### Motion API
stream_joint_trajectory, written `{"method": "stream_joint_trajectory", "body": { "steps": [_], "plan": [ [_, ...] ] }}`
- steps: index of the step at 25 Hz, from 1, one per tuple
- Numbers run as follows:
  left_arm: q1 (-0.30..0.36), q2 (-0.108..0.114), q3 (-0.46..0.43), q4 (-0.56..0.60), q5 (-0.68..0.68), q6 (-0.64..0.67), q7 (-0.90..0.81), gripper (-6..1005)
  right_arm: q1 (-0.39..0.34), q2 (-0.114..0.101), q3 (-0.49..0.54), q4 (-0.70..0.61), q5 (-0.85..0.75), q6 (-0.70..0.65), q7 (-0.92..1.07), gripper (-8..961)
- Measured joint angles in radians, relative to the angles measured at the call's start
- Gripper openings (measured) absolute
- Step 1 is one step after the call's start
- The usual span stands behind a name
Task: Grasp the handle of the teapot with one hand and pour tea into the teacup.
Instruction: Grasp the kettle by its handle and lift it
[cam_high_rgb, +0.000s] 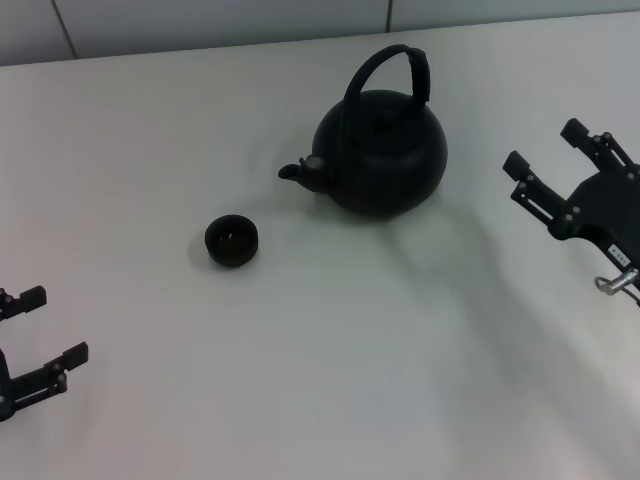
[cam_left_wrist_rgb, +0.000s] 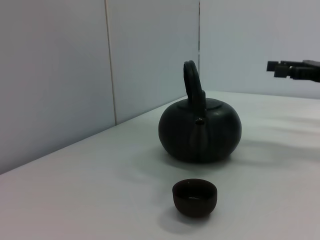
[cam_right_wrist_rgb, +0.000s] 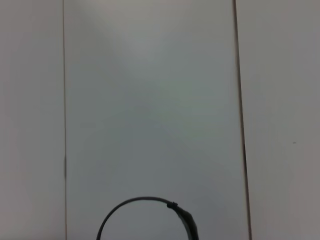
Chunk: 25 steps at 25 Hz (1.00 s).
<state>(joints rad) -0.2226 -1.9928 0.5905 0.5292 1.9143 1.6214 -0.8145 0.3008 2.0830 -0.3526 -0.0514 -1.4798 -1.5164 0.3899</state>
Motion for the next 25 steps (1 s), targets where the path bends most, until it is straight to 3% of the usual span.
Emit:
{"method": "stream_joint_trajectory", "body": {
  "steps": [5, 17, 25],
  "plan": [
    [0.004, -0.001, 0.0, -0.003, 0.0, 0.006, 0.0, 802, 0.03, -0.002, 0.017, -0.006, 0.003, 0.067, 0.008, 728],
    [0.006, -0.018, 0.0, -0.003, 0.001, 0.009, 0.012, 802, 0.251, -0.009, 0.025, -0.075, -0.004, 0.345, 0.134, 719],
    [0.001, -0.026, -0.011, 0.0, 0.0, 0.008, 0.012, 801, 0.303, -0.008, -0.151, -0.137, -0.007, 0.438, 0.247, 713]
  ]
}}
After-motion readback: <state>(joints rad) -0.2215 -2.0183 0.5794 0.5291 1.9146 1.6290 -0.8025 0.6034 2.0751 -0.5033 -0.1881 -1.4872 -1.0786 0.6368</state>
